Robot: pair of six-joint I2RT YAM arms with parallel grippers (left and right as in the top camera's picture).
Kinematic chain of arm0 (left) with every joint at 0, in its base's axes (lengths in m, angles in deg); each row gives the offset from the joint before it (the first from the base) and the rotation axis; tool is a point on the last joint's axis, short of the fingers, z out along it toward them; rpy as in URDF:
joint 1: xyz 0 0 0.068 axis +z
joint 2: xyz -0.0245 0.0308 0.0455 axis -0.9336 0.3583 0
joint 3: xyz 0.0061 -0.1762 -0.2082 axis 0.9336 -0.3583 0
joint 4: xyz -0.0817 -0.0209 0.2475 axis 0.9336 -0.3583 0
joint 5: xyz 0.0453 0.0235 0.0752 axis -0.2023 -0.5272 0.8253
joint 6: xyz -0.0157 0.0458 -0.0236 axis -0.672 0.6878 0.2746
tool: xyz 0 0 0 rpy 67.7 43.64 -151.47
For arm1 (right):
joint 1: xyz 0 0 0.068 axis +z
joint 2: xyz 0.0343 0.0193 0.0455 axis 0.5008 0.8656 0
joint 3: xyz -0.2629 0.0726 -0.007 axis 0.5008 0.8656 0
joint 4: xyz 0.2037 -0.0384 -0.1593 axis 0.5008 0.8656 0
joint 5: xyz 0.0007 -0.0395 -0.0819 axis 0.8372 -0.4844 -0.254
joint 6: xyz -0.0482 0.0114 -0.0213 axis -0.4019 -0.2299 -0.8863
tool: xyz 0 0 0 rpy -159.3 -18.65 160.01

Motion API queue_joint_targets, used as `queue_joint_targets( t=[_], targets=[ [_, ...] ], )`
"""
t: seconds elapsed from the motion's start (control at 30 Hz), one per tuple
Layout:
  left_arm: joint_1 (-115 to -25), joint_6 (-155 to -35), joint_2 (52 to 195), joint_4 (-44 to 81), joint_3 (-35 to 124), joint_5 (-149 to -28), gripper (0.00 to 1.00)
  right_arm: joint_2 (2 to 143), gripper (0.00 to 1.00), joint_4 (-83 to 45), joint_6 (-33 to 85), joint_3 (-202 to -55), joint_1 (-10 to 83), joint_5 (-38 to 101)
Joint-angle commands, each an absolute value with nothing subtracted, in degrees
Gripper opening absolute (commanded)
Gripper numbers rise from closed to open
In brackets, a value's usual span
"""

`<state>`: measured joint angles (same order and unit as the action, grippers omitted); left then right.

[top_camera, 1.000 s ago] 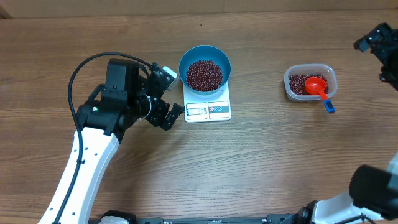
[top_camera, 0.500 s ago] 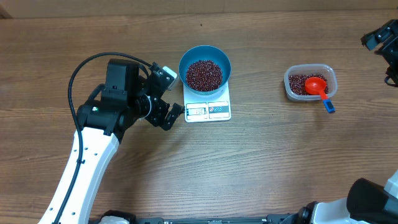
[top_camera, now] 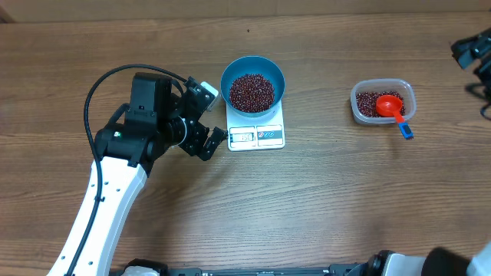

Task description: Scoop item into bowl and weigh 150g on scale

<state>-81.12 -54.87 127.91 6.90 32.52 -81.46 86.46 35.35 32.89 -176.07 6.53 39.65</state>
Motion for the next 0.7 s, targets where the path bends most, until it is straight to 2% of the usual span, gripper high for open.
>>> queue_joint_targets(
  t=[0.0,0.37,0.5,0.67],
  targets=[
    [-81.03,-53.56,127.71,6.90,33.07,-81.28,1.00,81.63,1.00,35.35,32.91,-177.75,6.61,40.22],
    [-81.03,-53.56,127.71,6.92,33.07,-81.28,0.99,79.36,1.00,45.25,32.91,-177.51,6.61,40.24],
    [-81.03,-53.56,127.71,6.92,33.07,-81.28,1.00,78.27,1.00,45.27,23.65,-177.51,6.63,42.97],
    [-81.03,-53.56,127.71,6.92,33.07,-81.28,1.00,76.34,1.00,45.25,23.36,-177.51,6.63,48.00]
  ],
)
